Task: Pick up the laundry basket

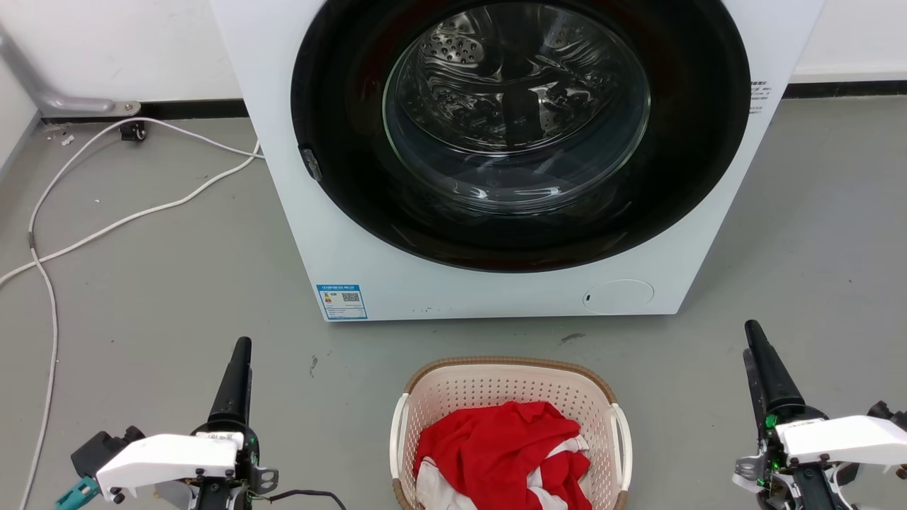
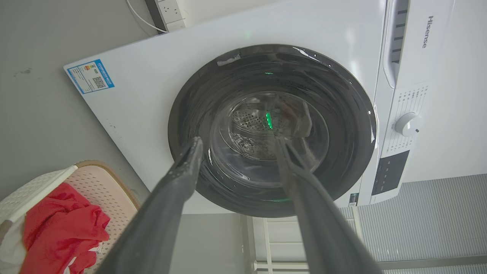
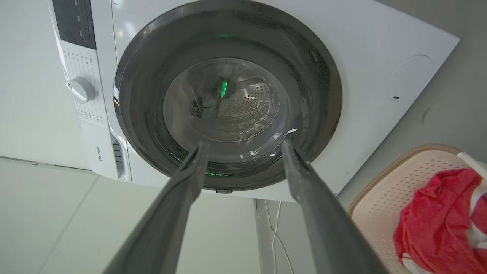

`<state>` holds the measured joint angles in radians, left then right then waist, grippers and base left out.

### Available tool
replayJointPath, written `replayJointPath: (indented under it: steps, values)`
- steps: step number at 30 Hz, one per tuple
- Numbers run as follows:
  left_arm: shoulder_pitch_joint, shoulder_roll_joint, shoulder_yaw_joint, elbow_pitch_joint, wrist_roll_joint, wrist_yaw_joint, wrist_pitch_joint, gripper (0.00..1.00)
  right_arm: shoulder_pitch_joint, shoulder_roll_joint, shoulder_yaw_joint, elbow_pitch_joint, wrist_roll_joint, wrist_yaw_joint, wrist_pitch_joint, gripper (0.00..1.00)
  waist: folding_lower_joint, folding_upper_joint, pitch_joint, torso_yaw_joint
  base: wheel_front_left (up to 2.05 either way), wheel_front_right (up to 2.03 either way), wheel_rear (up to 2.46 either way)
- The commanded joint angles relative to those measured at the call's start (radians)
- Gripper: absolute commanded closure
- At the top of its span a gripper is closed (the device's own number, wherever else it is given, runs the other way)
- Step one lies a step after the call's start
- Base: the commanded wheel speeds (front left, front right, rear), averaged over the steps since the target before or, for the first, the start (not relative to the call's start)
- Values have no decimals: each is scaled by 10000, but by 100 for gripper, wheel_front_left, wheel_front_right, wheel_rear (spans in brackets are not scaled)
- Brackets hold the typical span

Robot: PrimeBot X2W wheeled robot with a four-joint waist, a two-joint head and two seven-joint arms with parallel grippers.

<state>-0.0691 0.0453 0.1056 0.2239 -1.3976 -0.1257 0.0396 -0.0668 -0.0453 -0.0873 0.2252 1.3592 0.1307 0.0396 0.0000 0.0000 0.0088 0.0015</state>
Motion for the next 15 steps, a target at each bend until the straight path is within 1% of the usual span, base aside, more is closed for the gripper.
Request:
replayJointPath:
  steps: [1, 8, 15]
  values:
    - [-186, 35, -23, -278, 429, 45, -109, 0, -112, -22, 64, -303, -532, 0, -100, 0, 0, 0, 1, 3, 0, 0, 0]
    - [-83, 38, -271, -603, 1955, 254, -406, 0, -1, -26, 262, -635, -2476, 0, -401, 0, 0, 0, 3, 13, 0, 0, 0]
    - [24, 42, -485, -794, 3272, 394, -683, 0, 136, -31, 448, -857, -4022, 0, -682, 0, 0, 0, 6, 19, 0, 0, 0]
